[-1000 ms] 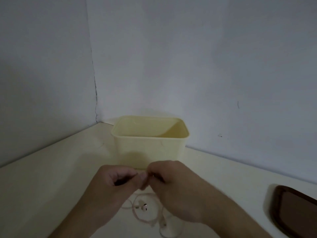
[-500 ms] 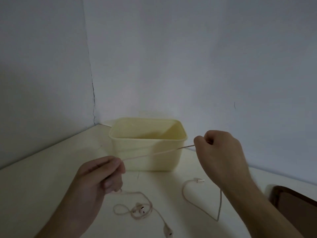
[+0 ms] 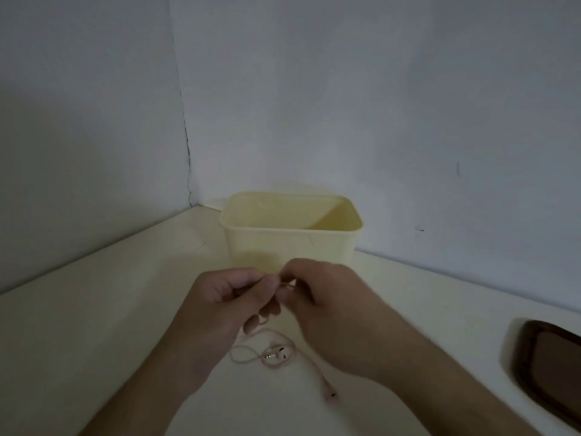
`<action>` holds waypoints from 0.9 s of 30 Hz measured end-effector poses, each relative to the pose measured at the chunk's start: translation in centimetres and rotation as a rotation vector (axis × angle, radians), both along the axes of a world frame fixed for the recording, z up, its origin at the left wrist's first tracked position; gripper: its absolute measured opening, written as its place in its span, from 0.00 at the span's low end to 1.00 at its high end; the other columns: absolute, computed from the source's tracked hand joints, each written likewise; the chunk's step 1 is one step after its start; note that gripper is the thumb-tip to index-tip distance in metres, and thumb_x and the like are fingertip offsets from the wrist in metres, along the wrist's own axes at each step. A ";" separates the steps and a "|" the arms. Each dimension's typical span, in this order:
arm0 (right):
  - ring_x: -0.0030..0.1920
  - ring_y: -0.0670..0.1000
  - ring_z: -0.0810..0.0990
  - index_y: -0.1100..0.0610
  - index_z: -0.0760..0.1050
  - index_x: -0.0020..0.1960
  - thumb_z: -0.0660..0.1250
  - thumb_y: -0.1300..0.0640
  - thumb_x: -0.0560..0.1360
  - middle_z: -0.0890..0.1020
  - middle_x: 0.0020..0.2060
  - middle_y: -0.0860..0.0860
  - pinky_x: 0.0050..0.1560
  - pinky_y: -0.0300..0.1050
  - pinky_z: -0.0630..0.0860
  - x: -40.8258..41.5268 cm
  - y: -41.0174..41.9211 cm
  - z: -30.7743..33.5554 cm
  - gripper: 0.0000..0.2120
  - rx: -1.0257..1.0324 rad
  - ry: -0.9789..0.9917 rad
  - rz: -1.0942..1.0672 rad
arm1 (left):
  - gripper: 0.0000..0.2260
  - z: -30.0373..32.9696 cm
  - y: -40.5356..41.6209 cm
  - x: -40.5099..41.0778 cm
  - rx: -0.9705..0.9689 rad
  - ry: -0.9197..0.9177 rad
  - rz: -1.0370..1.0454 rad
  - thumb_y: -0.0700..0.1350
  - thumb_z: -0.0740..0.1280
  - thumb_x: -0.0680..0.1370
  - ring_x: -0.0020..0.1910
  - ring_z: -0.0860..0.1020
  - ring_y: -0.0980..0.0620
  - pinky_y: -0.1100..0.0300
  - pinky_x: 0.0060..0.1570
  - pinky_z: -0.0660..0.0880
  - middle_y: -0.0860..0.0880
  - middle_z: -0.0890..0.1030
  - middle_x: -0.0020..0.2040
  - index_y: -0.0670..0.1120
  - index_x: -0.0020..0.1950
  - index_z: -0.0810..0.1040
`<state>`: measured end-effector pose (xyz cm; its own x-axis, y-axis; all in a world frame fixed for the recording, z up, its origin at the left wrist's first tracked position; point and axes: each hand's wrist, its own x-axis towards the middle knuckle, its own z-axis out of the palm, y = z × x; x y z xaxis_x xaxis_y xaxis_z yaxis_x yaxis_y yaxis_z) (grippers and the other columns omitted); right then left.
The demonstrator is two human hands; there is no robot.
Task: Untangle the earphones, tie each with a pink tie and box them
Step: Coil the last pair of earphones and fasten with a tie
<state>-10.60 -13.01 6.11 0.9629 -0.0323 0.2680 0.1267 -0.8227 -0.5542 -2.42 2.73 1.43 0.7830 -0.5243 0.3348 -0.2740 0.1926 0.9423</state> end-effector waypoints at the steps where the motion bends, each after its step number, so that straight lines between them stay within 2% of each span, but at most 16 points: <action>1: 0.35 0.40 0.76 0.51 0.80 0.47 0.66 0.51 0.83 0.80 0.34 0.40 0.36 0.36 0.70 0.0 -0.6 0.4 0.08 0.008 -0.003 -0.048 | 0.09 -0.1 0.1 0.1 0.009 0.011 0.015 0.48 0.75 0.77 0.33 0.72 0.52 0.64 0.31 0.68 0.45 0.80 0.33 0.43 0.42 0.88; 3: 0.28 0.39 0.75 0.53 0.81 0.41 0.68 0.54 0.82 0.76 0.25 0.37 0.32 0.33 0.67 -0.4 -1.7 1.4 0.11 0.124 -0.011 -0.095 | 0.10 0.0 0.1 0.2 -0.007 0.038 0.016 0.48 0.72 0.76 0.33 0.73 0.51 0.64 0.31 0.69 0.44 0.80 0.34 0.41 0.43 0.88; 5: 0.24 0.40 0.72 0.55 0.81 0.39 0.68 0.56 0.82 0.71 0.20 0.38 0.29 0.31 0.66 -0.8 -2.3 2.2 0.13 0.249 -0.060 -0.125 | 0.10 0.0 0.2 0.3 -0.021 0.029 0.006 0.46 0.70 0.77 0.33 0.74 0.50 0.63 0.32 0.70 0.44 0.80 0.34 0.40 0.44 0.88; 8: 0.22 0.43 0.64 0.59 0.80 0.38 0.69 0.57 0.81 0.65 0.21 0.42 0.26 0.33 0.61 -1.0 -2.9 2.3 0.14 0.389 -0.149 -0.159 | 0.08 0.0 0.2 0.4 -0.010 0.009 -0.010 0.43 0.70 0.76 0.35 0.76 0.50 0.63 0.38 0.74 0.43 0.81 0.35 0.40 0.45 0.87; 10: 0.22 0.43 0.63 0.61 0.78 0.38 0.68 0.58 0.80 0.65 0.22 0.42 0.25 0.32 0.59 -1.0 -2.9 2.3 0.14 0.432 -0.169 -0.169 | 0.08 0.1 0.3 0.2 -0.003 0.021 -0.016 0.41 0.71 0.74 0.37 0.79 0.51 0.64 0.42 0.77 0.43 0.83 0.37 0.40 0.47 0.88; 12: 0.22 0.43 0.62 0.61 0.76 0.37 0.67 0.58 0.80 0.64 0.22 0.42 0.25 0.32 0.58 -1.0 -2.7 2.4 0.14 0.470 -0.179 -0.165 | 0.08 0.3 0.2 0.0 -0.034 0.057 -0.003 0.38 0.72 0.72 0.42 0.83 0.53 0.67 0.45 0.77 0.43 0.87 0.42 0.41 0.49 0.88; 14: 0.23 0.44 0.60 0.58 0.77 0.35 0.67 0.58 0.80 0.64 0.23 0.44 0.26 0.34 0.58 -1.1 -2.7 2.6 0.14 0.520 -0.186 -0.148 | 0.13 0.2 0.2 0.2 -0.068 0.073 0.044 0.32 0.73 0.72 0.50 0.86 0.52 0.68 0.49 0.78 0.43 0.89 0.48 0.45 0.52 0.89; 17: 0.24 0.45 0.60 0.56 0.77 0.34 0.68 0.57 0.80 0.64 0.24 0.47 0.26 0.36 0.59 -1.2 -2.7 2.7 0.16 0.521 -0.165 -0.145 | 0.21 -0.1 0.4 0.6 -0.050 0.055 0.054 0.26 0.70 0.75 0.61 0.84 0.45 0.58 0.60 0.76 0.45 0.88 0.55 0.50 0.56 0.88; 20: 0.23 0.45 0.60 0.56 0.77 0.33 0.67 0.58 0.80 0.64 0.23 0.46 0.26 0.36 0.59 -1.2 -2.7 2.6 0.15 0.520 -0.167 -0.159 | 0.23 -0.2 0.3 0.5 -0.041 0.051 0.072 0.24 0.69 0.74 0.60 0.85 0.48 0.60 0.61 0.78 0.45 0.88 0.54 0.50 0.54 0.89; 23: 0.22 0.44 0.60 0.56 0.77 0.34 0.68 0.58 0.79 0.64 0.22 0.44 0.25 0.34 0.59 -1.2 -2.9 2.7 0.15 0.496 -0.173 -0.192 | 0.18 0.0 0.2 0.6 -0.107 0.114 0.120 0.26 0.74 0.70 0.57 0.86 0.46 0.59 0.57 0.80 0.42 0.88 0.52 0.46 0.52 0.89; 25: 0.21 0.44 0.60 0.58 0.78 0.35 0.68 0.58 0.80 0.64 0.21 0.42 0.24 0.34 0.58 -1.2 -3.2 2.6 0.14 0.480 -0.161 -0.231 | 0.16 0.2 0.4 0.9 -0.193 0.206 0.128 0.28 0.74 0.66 0.51 0.87 0.46 0.58 0.53 0.83 0.39 0.88 0.49 0.41 0.50 0.88; 27: 0.21 0.44 0.59 0.60 0.78 0.35 0.68 0.58 0.79 0.64 0.20 0.42 0.23 0.34 0.58 -1.1 -3.4 2.5 0.14 0.482 -0.137 -0.264 | 0.13 0.4 0.7 1.1 -0.262 0.284 0.084 0.29 0.71 0.65 0.41 0.84 0.48 0.56 0.44 0.84 0.39 0.85 0.44 0.39 0.47 0.87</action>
